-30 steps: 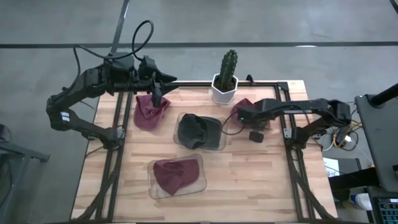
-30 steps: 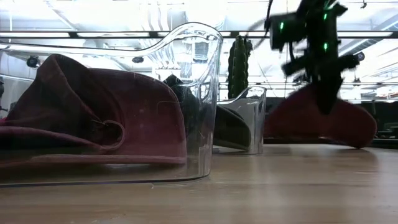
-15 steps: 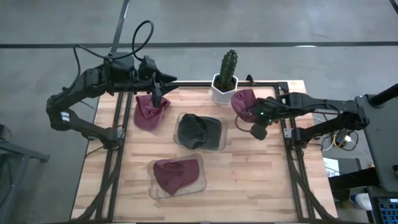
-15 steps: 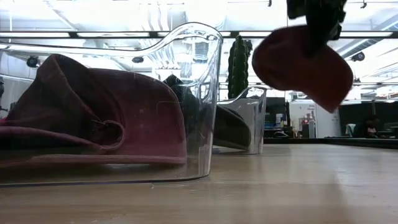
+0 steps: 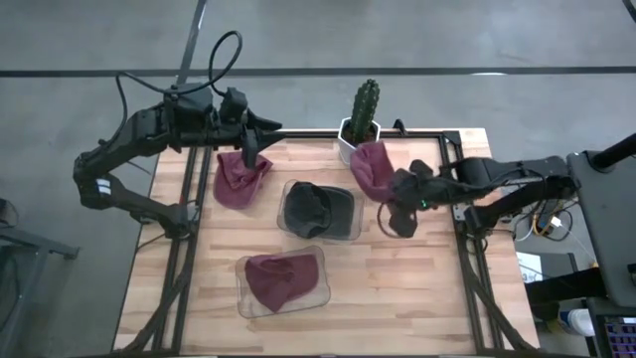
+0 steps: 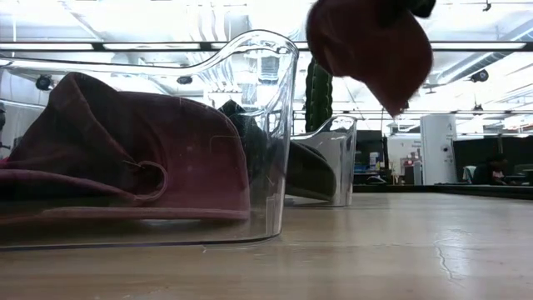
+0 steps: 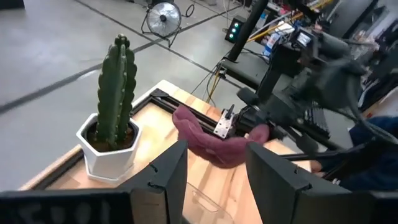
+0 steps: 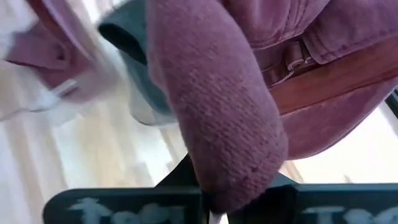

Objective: Pick & Place hat
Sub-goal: Put the red cap into the bottom transparent bin

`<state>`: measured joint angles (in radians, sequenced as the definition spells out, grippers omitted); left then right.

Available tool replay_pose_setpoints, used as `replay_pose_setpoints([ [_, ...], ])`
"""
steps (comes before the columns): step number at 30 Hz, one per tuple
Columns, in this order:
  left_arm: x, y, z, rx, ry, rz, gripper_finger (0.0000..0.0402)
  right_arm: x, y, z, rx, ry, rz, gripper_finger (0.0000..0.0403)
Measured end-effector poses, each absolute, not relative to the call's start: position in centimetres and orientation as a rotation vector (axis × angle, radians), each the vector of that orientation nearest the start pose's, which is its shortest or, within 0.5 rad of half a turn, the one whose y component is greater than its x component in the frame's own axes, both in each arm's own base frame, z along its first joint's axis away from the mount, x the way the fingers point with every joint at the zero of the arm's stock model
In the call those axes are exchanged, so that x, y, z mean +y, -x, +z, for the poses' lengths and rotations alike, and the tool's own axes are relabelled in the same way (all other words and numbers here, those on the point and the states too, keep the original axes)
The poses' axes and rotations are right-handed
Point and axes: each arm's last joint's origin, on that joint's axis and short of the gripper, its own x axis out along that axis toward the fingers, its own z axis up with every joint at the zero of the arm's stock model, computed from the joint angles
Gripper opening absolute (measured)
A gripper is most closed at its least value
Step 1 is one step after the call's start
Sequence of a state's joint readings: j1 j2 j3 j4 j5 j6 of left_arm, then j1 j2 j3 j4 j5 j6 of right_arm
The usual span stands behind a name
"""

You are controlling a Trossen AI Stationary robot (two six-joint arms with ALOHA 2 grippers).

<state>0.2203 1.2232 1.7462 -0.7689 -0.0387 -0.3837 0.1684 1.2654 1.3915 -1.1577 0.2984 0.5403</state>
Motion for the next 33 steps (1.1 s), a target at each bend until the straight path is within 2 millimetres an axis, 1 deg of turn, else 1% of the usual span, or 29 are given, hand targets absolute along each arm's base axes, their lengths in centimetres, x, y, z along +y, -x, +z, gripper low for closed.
replay_pose_setpoints([
  [5, 4.6, -20.1, 50.3, 0.18, 0.478, 0.309, 0.0153, 6.3, -24.6, 37.3, 0.866, -0.2, -0.332, 0.0011],
  [11, 4.6, -20.1, 50.4, 0.16, 0.562, 0.315, 0.0153, 10.2, -28.1, 37.8, 0.822, -0.145, -0.268, 0.0011],
  [17, 4.6, -20.1, 50.3, 0.166, 0.558, 0.317, 0.0153, 14.0, -32.0, 37.7, 0.806, -0.084, -0.237, 0.0011],
  [21, 4.6, -20.2, 50.2, 0.169, 0.56, 0.318, 0.0153, 16.3, -35.3, 37.7, 0.781, -0.061, -0.208, 0.0011],
  [25, 4.6, -20.2, 50.2, 0.168, 0.576, 0.32, 0.0153, 18.0, -38.7, 36.5, 0.776, -0.066, -0.207, 0.0011],
  [29, 4.6, -20.0, 49.9, 0.201, 0.579, 0.329, 0.0153, 19.4, -41.3, 34.8, 0.798, -0.071, -0.228, 0.0011],
  [31, 4.6, -19.9, 49.7, 0.225, 0.573, 0.334, 0.0153, 19.7, -42.0, 33.4, 0.804, -0.088, -0.226, 0.0011],
  [33, 4.5, -19.7, 49.5, 0.248, 0.573, 0.34, 0.0153, 20.0, -42.2, 32.2, 0.839, -0.121, -0.23, 0.0011],
])
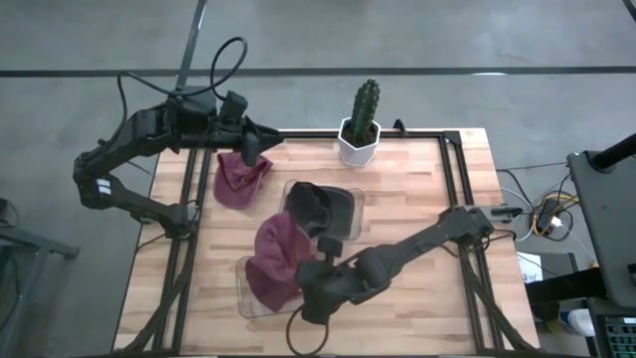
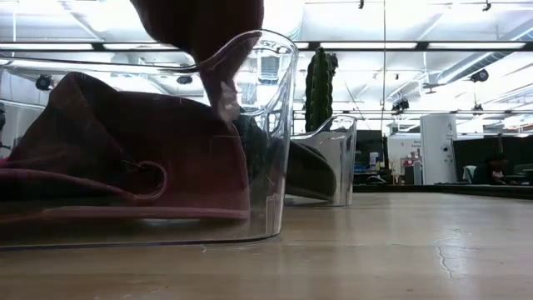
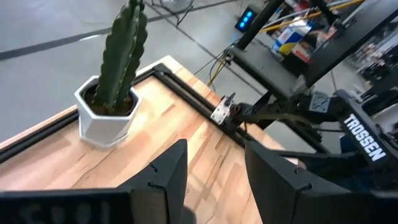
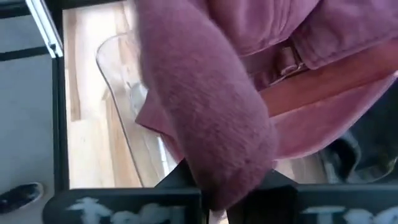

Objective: Pick & Place hat
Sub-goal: Put the red cap into the bottom transparent bin

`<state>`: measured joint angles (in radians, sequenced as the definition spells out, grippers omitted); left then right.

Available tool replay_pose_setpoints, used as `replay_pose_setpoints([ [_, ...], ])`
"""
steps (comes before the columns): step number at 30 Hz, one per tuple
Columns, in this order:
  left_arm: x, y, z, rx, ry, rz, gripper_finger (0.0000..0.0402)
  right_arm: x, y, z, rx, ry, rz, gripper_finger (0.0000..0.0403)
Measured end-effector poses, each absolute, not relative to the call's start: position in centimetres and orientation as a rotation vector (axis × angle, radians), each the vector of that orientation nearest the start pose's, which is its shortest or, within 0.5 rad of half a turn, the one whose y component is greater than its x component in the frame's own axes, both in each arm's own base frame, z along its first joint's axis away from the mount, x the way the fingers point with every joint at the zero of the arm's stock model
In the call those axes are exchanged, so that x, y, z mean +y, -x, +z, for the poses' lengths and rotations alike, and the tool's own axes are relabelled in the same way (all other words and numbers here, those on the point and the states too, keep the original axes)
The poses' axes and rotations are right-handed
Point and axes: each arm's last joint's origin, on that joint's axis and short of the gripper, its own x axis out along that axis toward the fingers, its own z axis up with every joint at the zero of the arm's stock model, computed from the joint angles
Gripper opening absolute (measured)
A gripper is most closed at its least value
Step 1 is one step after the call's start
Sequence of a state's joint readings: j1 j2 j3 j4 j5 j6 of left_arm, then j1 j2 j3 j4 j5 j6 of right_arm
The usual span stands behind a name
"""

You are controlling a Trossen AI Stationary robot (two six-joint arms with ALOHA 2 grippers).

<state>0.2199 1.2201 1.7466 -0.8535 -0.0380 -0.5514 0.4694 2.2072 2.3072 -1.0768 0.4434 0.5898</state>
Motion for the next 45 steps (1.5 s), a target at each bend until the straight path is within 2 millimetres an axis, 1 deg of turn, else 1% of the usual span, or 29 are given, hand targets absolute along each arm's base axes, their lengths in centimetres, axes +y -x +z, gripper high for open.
replay_pose_setpoints([
  [1, 4.5, -19.7, 49.5, 0.255, 0.574, 0.341, 0.0153, 20.1, -42.2, 32.0, 0.849, -0.129, -0.239, 0.0011],
  [4, 4.5, -19.6, 49.4, 0.268, 0.575, 0.344, 0.0153, 20.4, -42.1, 30.9, 0.888, -0.082, -0.259, 0.0011],
  [8, 4.4, -19.6, 49.4, 0.268, 0.577, 0.33, 0.0153, 21.0, -42.8, 28.8, 0.965, -0.049, -0.203, 0.0011],
  [11, 4.4, -19.6, 49.4, 0.27, 0.577, 0.327, 0.0153, 21.2, -43.2, 27.2, 1.014, -0.026, -0.204, 0.0011],
  [16, 4.4, -19.6, 49.4, 0.273, 0.578, 0.323, 0.0153, 21.6, -43.7, 25.6, 1.038, 0.028, -0.189, 0.0016],
  [20, 4.4, -19.6, 49.4, 0.274, 0.578, 0.323, 0.0153, 22.0, -44.2, 24.1, 1.078, 0.038, -0.147, 0.0041],
  [23, 4.4, -19.6, 49.4, 0.274, 0.578, 0.322, 0.0153, 22.3, -44.8, 23.6, 1.063, 0.011, -0.099, 0.008],
  [26, 4.4, -19.6, 49.4, 0.276, 0.579, 0.322, 0.0153, 22.7, -45.3, 23.8, 1.013, -0.011, -0.052, 0.0128],
  [28, 4.4, -19.6, 49.3, 0.277, 0.579, 0.322, 0.0153, 22.8, -45.5, 24.4, 0.976, -0.026, -0.031, 0.0162],
  [30, 4.4, -19.6, 49.3, 0.278, 0.578, 0.322, 0.0153, 22.8, -45.5, 25.5, 0.946, -0.018, -0.023, 0.0193],
  [33, 4.4, -19.6, 49.3, 0.279, 0.566, 0.32, 0.0153, 22.5, -45.1, 27.8, 0.882, -0.008, -0.027, 0.0226],
  [35, 4.4, -19.6, 49.3, 0.279, 0.564, 0.32, 0.0153, 22.2, -44.6, 29.6, 0.839, -0.023, -0.027, 0.0239],
  [39, 4.4, -19.6, 49.2, 0.297, 0.557, 0.323, 0.0153, 21.4, -43.8, 31.6, 0.796, -0.067, -0.083, 0.0252],
  [42, 4.4, -19.4, 48.3, 0.389, 0.539, 0.343, 0.0153, 20.7, -43.3, 33.2, 0.767, -0.11, -0.099, 0.0252],
  [45, 4.5, -19.1, 47.0, 0.506, 0.6, 0.448, 0.0153, 20.2, -42.5, 34.9, 0.724, -0.178, -0.128, 0.0247],
])
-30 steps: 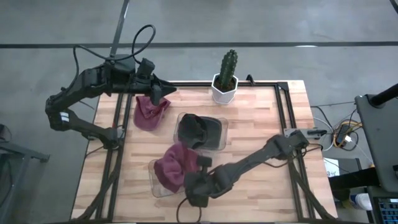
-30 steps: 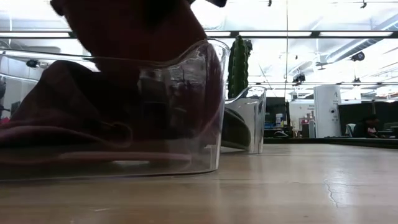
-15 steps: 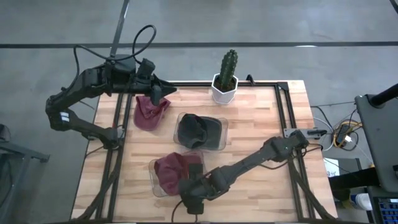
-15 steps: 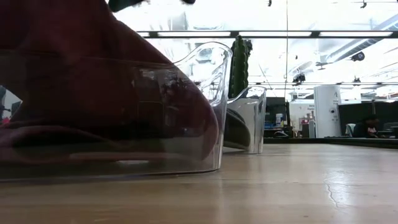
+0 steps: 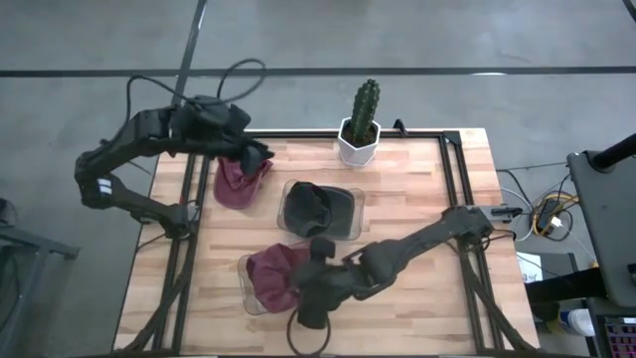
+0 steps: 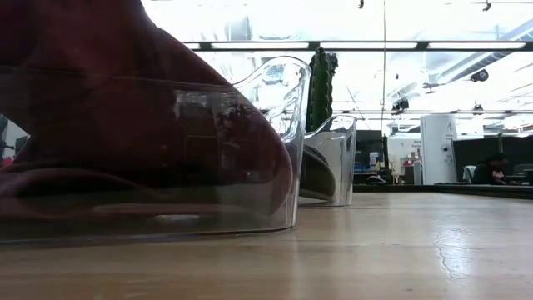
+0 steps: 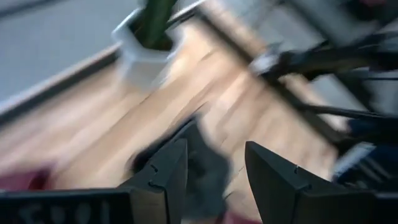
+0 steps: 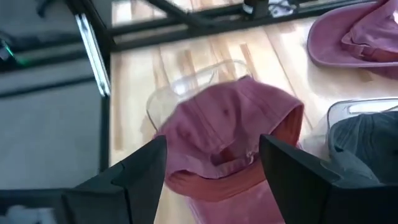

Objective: Pick & Place hat
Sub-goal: Put the red cap into the bottom transparent bin

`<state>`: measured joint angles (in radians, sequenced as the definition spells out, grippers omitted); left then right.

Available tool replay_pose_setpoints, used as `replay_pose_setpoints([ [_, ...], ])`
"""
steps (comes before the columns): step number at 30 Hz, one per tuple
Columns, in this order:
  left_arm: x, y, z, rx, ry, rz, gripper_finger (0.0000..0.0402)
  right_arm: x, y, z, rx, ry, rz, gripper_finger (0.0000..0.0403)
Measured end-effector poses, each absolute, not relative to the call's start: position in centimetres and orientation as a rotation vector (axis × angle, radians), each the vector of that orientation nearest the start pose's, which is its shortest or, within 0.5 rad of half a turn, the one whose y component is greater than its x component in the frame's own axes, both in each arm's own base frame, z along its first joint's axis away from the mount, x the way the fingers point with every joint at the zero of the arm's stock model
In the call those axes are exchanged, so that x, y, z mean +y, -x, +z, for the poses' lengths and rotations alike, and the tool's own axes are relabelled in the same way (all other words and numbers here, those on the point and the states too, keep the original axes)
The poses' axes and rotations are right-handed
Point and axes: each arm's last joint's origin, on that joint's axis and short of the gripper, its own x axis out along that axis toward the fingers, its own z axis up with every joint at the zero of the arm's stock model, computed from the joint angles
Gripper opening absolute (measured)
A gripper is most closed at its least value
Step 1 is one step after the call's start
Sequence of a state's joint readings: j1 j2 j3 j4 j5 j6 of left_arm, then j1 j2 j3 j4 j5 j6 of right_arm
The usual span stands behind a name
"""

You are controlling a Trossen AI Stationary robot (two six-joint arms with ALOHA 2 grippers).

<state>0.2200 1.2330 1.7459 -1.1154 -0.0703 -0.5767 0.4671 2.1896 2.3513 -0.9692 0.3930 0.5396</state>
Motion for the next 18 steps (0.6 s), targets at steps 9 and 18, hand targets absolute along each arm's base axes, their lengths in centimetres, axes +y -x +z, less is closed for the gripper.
replay_pose_setpoints([
  [9, 4.7, -19.3, 43.8, 0.783, 0.694, 0.643, 0.0153, 19.1, -40.3, 39.2, 0.623, -0.301, -0.133, 0.0233],
  [18, 5.2, -20.4, 36.5, 1.022, 0.745, 0.778, 0.0153, 17.1, -36.7, 44.0, 0.519, -0.31, -0.154, 0.0239],
])
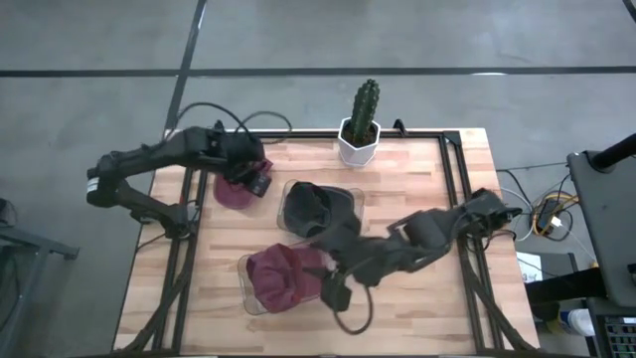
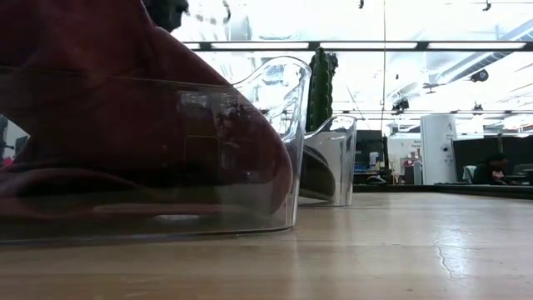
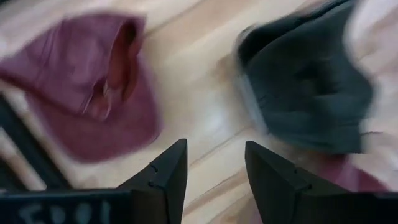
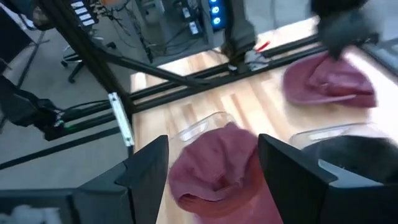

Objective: Pick & Place hat
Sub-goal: Put the red cap into the bottom transparent bin

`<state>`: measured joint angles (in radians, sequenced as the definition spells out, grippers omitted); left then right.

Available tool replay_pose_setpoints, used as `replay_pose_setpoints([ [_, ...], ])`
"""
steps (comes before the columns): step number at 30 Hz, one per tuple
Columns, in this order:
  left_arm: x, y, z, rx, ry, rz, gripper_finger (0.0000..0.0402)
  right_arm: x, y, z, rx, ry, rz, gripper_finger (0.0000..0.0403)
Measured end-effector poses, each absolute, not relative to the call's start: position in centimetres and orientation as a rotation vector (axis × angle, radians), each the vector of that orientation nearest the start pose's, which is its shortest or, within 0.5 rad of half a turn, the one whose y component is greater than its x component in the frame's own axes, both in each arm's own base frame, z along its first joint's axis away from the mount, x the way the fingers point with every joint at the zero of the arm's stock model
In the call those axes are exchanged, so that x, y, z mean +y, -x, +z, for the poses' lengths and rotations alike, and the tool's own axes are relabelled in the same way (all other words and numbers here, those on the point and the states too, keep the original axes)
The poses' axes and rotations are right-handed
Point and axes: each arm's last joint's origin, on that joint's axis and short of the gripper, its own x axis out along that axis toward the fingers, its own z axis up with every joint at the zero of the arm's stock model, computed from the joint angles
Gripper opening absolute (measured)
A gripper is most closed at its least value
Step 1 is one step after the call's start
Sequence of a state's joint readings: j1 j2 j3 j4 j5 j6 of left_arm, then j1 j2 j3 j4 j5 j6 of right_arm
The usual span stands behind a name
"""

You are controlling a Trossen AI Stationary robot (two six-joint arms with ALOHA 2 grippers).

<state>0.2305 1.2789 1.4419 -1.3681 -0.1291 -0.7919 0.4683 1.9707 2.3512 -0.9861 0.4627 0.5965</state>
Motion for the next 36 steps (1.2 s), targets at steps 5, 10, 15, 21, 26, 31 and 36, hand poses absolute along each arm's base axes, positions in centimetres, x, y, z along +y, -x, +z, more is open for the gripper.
replay_pose_setpoints([
  [5, 5.8, -19.9, 32.3, 1.075, 0.841, 0.879, 0.0153, 16.2, -35.0, 45.6, 0.508, -0.255, -0.152, 0.0233],
  [10, 6.7, -19.5, 29.2, 0.98, 1.03, 0.875, 0.0153, 15.4, -33.5, 46.5, 0.523, -0.191, -0.159, 0.0235],
  [15, 8.1, -18.0, 27.6, 0.868, 1.146, 0.96, 0.0153, 15.1, -32.9, 46.2, 0.578, -0.137, -0.165, 0.0239],
  [21, 8.9, -16.2, 26.4, 0.863, 1.145, 1.09, 0.0153, 14.8, -32.4, 45.8, 0.638, -0.097, -0.178, 0.0235],
  [26, 10.3, -14.9, 26.6, 0.771, 1.169, 1.268, 0.0153, 14.6, -32.1, 46.2, 0.63, -0.064, -0.164, 0.0229],
  [31, 12.1, -13.7, 26.2, 0.774, 1.185, 1.363, 0.0153, 14.5, -32.0, 46.4, 0.625, -0.055, -0.16, 0.0228],
  [36, 13.9, -12.5, 25.7, 0.807, 1.179, 1.432, 0.0153, 14.4, -32.0, 46.4, 0.622, -0.055, -0.161, 0.0228],
])
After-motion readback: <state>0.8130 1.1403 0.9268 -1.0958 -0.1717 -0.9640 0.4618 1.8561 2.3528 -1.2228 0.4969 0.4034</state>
